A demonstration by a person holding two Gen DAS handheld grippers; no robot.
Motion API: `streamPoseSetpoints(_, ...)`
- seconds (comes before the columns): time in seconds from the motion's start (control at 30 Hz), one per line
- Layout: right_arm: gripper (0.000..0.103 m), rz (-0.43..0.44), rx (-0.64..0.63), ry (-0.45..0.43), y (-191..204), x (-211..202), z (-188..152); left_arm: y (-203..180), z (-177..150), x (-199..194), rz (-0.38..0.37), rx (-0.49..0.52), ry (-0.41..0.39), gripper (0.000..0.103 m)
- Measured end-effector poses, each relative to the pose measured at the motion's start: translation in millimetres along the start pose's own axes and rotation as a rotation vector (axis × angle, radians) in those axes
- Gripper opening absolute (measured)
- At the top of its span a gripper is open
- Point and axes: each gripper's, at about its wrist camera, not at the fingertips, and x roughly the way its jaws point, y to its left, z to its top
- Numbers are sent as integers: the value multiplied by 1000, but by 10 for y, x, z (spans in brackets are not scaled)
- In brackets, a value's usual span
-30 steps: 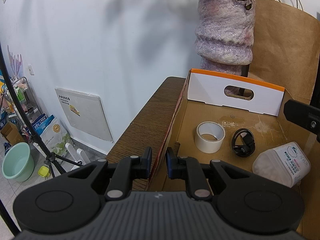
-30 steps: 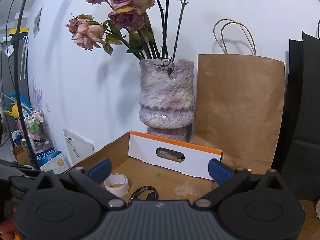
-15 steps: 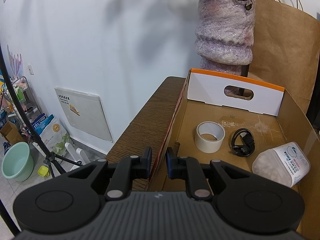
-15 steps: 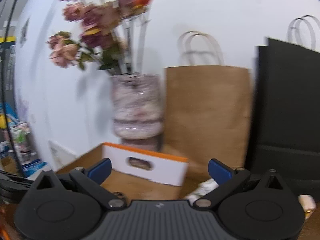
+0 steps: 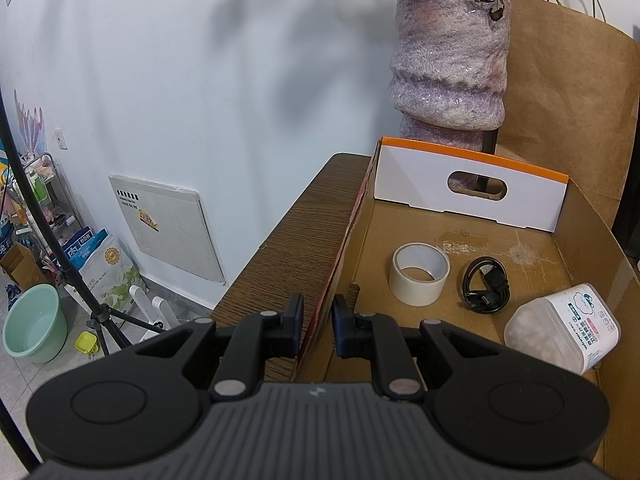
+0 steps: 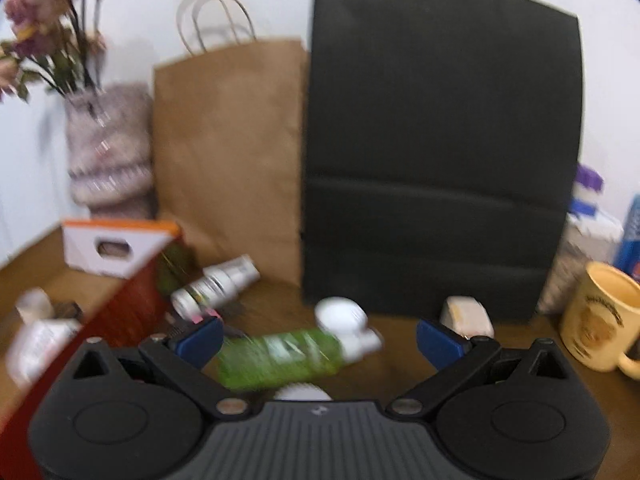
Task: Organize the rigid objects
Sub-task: 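Move the right gripper to the white cap and grasp it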
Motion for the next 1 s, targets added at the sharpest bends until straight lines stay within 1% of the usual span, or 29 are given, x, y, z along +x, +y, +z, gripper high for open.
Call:
streamPoseSetpoints(0.2, 103, -16, -9, 85, -90, 119, -171, 0, 0, 0, 0, 0, 0, 16)
streamPoseSetpoints(0.33, 103, -13, -20, 118, -37, 199, -224, 1, -1, 0, 0, 0, 0, 16)
streamPoseSetpoints(0.6, 103, -26, 8, 139, -63, 257, -262, 1, -1, -1, 0, 0, 0, 16)
streamPoseSetpoints(0.77, 99, -32, 16, 154, -67, 314, -282, 1, -2, -1, 0, 0, 0, 16)
streamPoseSetpoints(0.87, 84, -14, 24, 153, -78, 313, -285, 1, -2, -1, 0, 0, -1, 16)
streamPoseSetpoints(0.9, 74, -1, 30, 148, -83, 304, -284, 1, -2, -1, 0, 0, 0, 16)
streamPoseSetpoints(0.93, 55, 13, 33, 143, -81, 295, -284, 3, 0, 2, 0, 0, -1, 16)
streamPoseSetpoints(0.97, 40, 28, 32, 135, -75, 281, -280, 1, -2, -1, 0, 0, -1, 16)
streamPoseSetpoints(1.0, 38, 30, 28, 130, -60, 265, -272, 1, -2, -1, 0, 0, 0, 16)
